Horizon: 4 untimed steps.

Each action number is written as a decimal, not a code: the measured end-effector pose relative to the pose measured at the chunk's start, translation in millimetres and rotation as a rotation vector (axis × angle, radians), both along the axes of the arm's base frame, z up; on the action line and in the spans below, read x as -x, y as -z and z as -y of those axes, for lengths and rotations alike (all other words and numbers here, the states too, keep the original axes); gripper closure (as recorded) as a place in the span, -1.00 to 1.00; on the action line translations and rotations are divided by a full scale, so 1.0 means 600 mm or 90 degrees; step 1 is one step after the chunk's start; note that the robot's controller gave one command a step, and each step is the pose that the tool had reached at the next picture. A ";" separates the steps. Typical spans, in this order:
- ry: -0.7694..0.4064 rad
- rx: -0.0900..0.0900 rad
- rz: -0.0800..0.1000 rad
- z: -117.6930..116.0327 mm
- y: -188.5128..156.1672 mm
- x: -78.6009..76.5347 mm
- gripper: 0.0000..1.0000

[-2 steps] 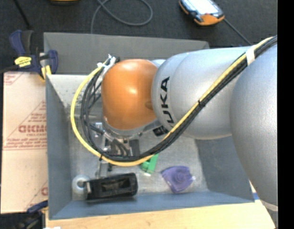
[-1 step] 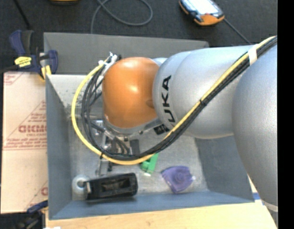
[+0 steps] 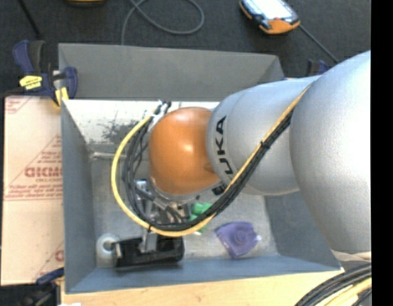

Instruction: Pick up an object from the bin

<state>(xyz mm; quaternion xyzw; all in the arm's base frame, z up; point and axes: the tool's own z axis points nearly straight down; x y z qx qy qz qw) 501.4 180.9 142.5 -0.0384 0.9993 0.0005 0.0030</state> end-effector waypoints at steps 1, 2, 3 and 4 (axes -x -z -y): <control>-0.101 -0.004 0.000 0.074 0.112 0.031 -1.00; -0.100 -0.001 0.002 0.080 0.116 0.030 -1.00; 0.074 -0.002 -0.001 0.104 0.118 0.025 -1.00; 0.293 -0.005 -0.001 0.115 0.113 0.005 1.00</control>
Offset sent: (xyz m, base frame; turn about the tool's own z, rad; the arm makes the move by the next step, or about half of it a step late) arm -0.0115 -0.0396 -0.0725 0.1732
